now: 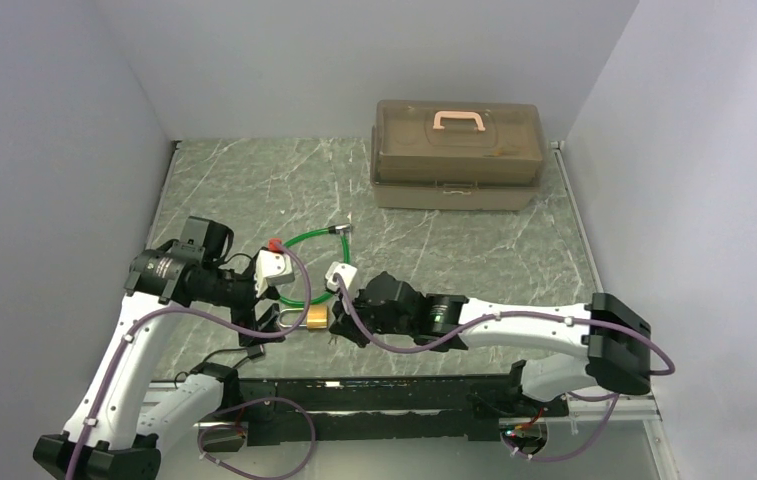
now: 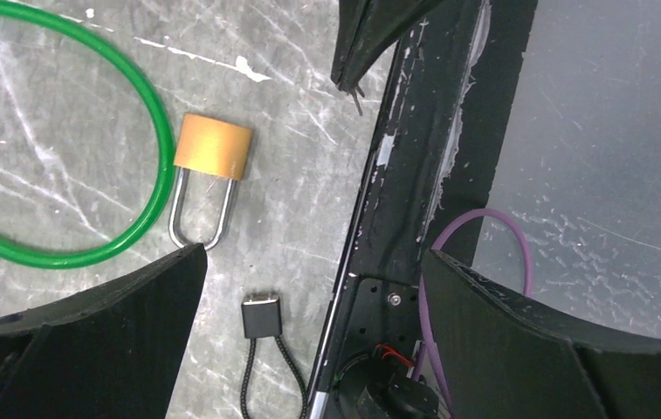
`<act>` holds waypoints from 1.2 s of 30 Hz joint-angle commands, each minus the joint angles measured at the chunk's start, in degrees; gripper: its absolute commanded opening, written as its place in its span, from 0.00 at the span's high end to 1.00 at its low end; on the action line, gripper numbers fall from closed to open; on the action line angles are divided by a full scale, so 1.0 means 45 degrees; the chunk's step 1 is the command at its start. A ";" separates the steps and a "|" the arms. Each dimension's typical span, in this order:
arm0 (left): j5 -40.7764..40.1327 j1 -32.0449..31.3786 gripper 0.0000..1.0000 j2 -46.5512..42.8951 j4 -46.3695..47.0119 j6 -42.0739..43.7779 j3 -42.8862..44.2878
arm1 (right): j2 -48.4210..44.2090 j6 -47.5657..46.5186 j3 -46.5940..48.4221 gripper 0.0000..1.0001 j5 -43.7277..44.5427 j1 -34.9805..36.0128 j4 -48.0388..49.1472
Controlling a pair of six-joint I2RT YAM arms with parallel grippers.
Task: Unlock with the key
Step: Pick up the key from the center of the board.
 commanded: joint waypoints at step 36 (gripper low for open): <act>0.6999 -0.0253 0.14 -0.2047 0.3616 -0.2514 0.0142 | -0.2010 0.0575 0.3732 1.00 -0.1940 -0.0011 0.2175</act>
